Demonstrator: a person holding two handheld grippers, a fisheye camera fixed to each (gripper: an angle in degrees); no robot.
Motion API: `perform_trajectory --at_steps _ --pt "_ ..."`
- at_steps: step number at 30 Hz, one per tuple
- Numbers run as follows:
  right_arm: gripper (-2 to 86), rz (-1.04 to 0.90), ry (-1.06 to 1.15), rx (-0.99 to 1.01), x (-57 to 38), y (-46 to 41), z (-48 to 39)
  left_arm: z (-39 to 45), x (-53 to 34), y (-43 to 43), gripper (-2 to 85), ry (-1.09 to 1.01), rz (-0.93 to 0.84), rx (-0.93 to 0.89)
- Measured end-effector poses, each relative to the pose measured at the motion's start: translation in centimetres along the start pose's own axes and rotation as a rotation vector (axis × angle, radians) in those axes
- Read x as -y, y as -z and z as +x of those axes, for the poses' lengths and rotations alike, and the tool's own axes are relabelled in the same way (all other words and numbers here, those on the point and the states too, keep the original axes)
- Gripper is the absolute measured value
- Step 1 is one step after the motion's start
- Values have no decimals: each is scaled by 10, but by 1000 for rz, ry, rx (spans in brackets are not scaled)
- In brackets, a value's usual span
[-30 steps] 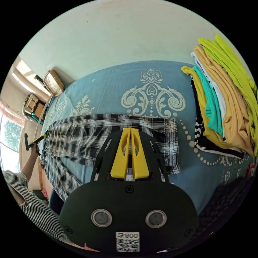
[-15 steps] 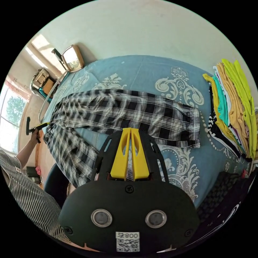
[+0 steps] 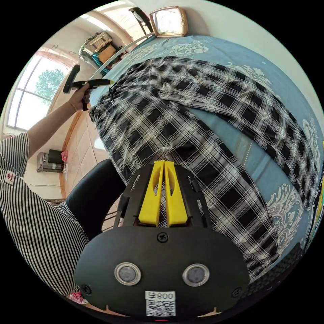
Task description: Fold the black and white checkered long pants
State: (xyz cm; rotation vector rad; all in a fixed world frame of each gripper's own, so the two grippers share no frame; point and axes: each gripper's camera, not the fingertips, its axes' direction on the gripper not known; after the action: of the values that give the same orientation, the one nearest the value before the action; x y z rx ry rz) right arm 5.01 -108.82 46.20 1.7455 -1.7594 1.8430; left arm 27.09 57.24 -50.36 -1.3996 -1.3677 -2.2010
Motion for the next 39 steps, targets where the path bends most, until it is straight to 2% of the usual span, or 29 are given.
perform_trajectory --at_steps 2,4,7,12,15,23,27,30,34,39 --pt "1 -1 4 10 7 -5 -7 5 20 -9 1 -29 -28 29" --pt "1 -6 22 11 16 -11 -15 10 41 -20 1 -62 -59 167" --pt "1 -22 19 20 26 -22 -19 3 58 -31 1 -72 -126 255" --pt "1 -27 -1 54 32 -36 -26 -11 59 -16 1 -86 -63 266" --pt "1 -15 -21 97 31 -38 -29 -20 57 -11 1 -86 -87 273" --pt "1 -17 -42 19 35 -36 -64 -15 16 45 2 -48 125 103" --pt "1 64 -75 -28 29 -18 -85 -4 -50 81 2 -58 181 18" --pt "1 76 -68 -71 18 -9 -105 12 -111 89 2 -95 96 -21" --pt "2 19 -94 -112 -6 -16 -126 33 -168 71 1 -172 -88 117" --pt "1 -56 -113 -189 -13 -34 -141 30 -162 66 2 -145 -148 79"
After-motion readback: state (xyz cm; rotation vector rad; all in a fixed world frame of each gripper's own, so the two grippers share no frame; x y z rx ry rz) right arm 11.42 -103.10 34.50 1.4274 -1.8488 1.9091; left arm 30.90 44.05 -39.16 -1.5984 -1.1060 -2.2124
